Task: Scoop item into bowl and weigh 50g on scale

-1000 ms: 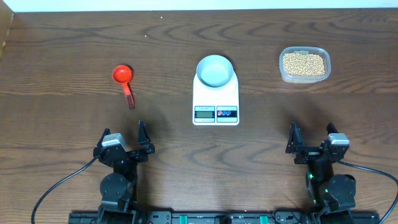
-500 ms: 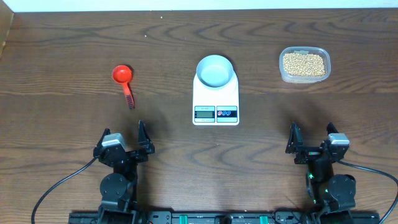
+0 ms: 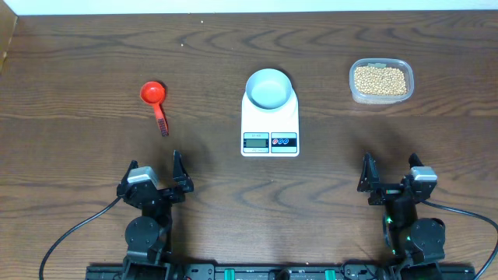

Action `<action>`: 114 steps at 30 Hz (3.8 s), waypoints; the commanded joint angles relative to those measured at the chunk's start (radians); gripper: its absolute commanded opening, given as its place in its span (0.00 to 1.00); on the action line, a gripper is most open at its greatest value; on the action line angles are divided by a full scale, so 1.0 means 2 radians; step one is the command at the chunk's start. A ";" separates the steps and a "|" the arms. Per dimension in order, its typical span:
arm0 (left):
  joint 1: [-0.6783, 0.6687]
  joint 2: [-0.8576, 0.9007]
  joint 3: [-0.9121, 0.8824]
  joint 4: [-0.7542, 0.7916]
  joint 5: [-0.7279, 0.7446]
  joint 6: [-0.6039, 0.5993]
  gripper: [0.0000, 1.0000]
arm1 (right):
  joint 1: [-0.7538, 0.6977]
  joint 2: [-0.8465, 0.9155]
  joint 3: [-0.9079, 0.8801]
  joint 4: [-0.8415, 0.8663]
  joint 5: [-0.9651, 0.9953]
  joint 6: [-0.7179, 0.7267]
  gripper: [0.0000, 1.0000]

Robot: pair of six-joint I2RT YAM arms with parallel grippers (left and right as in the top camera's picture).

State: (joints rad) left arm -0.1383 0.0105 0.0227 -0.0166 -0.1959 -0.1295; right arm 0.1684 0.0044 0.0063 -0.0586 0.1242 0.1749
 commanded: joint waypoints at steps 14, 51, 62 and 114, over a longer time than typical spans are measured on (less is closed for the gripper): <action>0.003 0.001 0.006 -0.008 0.018 0.016 0.98 | 0.004 0.001 0.000 0.000 0.015 -0.004 0.99; 0.107 0.549 0.472 -0.141 0.279 0.051 0.98 | 0.004 0.053 0.083 -0.058 -0.006 -0.004 0.99; 0.192 0.650 0.561 -0.201 0.363 0.058 0.98 | 0.004 0.228 0.236 -0.118 -0.033 -0.037 0.99; 0.197 0.872 0.744 -0.227 0.214 0.055 0.87 | -0.022 0.588 0.586 -0.336 -0.213 -0.077 0.99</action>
State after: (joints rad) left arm 0.2489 1.7119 1.4853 -0.4549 0.3023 0.0235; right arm 0.1322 1.1828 1.1568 -0.7250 -0.2928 0.0177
